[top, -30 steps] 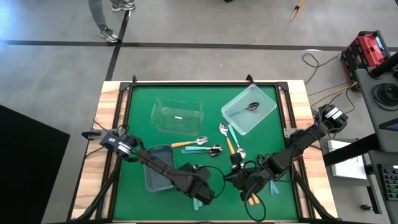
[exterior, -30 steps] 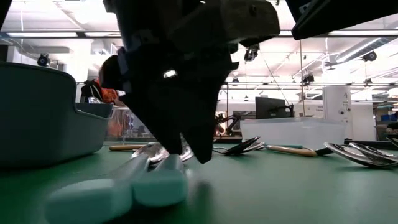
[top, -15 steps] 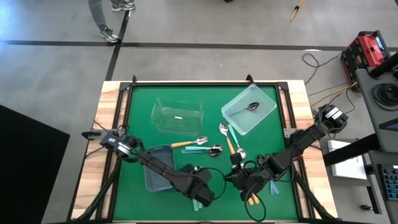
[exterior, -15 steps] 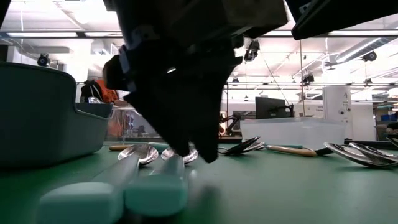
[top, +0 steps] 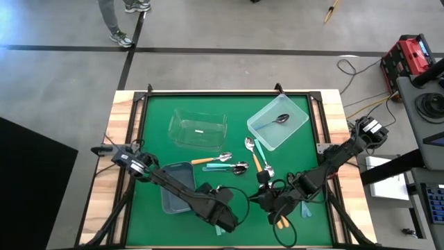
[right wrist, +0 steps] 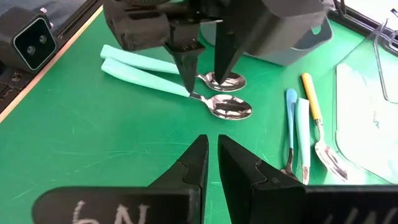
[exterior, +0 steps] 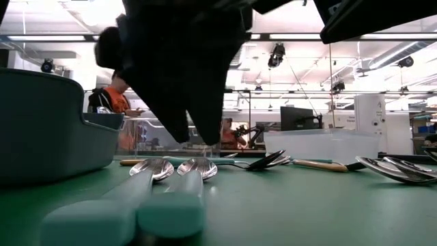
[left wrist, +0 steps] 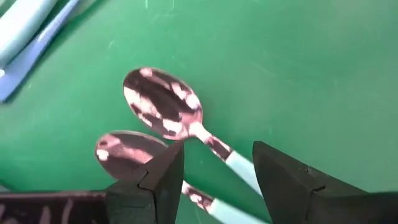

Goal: Sort silverware by color (type)
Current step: Put the light blue spoon into the gray bin

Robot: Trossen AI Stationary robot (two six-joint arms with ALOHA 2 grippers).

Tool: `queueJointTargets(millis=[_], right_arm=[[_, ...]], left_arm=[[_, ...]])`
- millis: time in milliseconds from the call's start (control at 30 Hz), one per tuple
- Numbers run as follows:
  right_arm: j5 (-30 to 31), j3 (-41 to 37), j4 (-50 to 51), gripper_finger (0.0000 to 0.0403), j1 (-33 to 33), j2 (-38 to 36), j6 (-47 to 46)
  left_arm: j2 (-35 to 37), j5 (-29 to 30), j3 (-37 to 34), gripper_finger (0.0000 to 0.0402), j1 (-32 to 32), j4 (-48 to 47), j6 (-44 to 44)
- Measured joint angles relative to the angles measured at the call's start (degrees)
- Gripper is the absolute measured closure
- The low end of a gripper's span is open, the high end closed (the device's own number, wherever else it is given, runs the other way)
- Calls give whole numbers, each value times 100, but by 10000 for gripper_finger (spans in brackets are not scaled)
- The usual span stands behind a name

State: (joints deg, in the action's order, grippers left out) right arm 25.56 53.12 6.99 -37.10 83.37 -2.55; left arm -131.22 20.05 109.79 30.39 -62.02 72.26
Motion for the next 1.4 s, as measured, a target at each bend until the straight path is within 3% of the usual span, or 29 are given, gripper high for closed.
queueJointTargets(millis=[233, 1400], right_arm=[[0, 0, 0, 374, 0, 0, -42], [2, 0, -5, 374, 0, 0, -42]], left_arm=[[0, -369, -187, 228, 54, 68, 377], [-243, -255, -246, 228, 36, 823, -148]])
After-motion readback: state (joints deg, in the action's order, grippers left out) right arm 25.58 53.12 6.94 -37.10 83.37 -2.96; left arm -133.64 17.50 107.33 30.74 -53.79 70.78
